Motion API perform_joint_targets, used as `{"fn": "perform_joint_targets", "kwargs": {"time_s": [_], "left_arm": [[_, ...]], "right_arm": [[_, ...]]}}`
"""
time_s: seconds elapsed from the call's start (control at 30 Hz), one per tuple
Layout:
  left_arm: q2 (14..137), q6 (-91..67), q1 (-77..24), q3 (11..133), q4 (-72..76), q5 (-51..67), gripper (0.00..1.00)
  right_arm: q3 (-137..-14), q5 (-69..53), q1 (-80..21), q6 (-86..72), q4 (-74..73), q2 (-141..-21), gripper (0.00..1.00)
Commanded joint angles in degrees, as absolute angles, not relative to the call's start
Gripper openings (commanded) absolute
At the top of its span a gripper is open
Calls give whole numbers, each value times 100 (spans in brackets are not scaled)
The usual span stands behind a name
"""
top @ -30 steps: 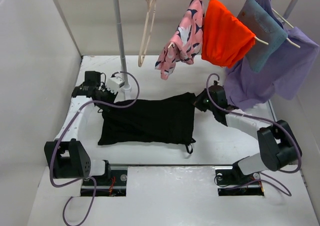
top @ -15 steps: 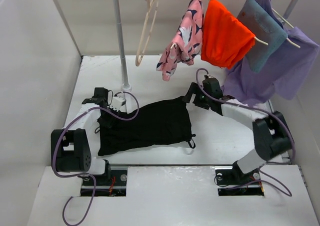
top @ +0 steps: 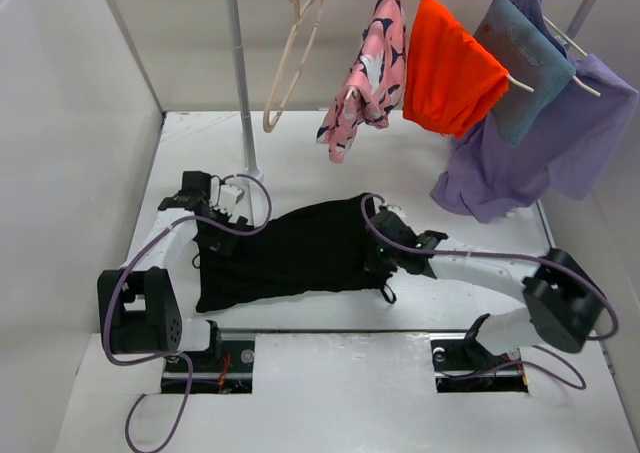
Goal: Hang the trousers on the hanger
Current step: Fold the trousers at the center of the board, then pick up the hanger from the clothesline.
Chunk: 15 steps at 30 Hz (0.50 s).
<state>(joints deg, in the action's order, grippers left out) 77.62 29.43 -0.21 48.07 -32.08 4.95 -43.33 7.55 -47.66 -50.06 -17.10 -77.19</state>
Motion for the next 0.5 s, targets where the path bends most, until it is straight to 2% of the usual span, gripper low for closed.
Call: {"fn": "perform_joint_targets", "kwargs": {"time_s": [0.0,0.07,0.1,0.17,0.2,0.3,0.33,0.4,0.43,0.47], "left_arm": [[7427,2821,44,5421,-3182,72,100],[7348,2892,44,5877,-3270,-148,100],[7278,2944,105,6036,-3322,-254,100],[7189,2849,210,6605,-3322,-395,100],[7120,2752,298,6827,-3322,-396,100],[7005,2026,448,7608,-3322,-273,100],[7005,1821,518,7794,-3401,-220,100],[6943,1470,571,8093,-3401,78,100],[6822,1233,571,8312,-3462,227,100],[6759,1117,623,8375,-3463,498,100]], "right_arm": [[-4315,545,-4641,-5169,-1829,-8121,0],[-4534,545,-4641,-5002,-1775,-8121,2],[-4640,597,-4641,-4853,-1845,-8017,11],[-5016,974,-4789,-4694,-2221,-7832,23],[-5166,1158,-4851,-4580,-2424,-7605,36],[-5832,1984,-5070,-4500,-3364,-7217,63],[-6019,2152,-5150,-4282,-3549,-6937,76],[-6527,2495,-5360,-3974,-3910,-6663,84],[-6704,2496,-5414,-3607,-3989,-6445,92],[-6863,2496,-5414,-3430,-4060,-6364,94]]}}
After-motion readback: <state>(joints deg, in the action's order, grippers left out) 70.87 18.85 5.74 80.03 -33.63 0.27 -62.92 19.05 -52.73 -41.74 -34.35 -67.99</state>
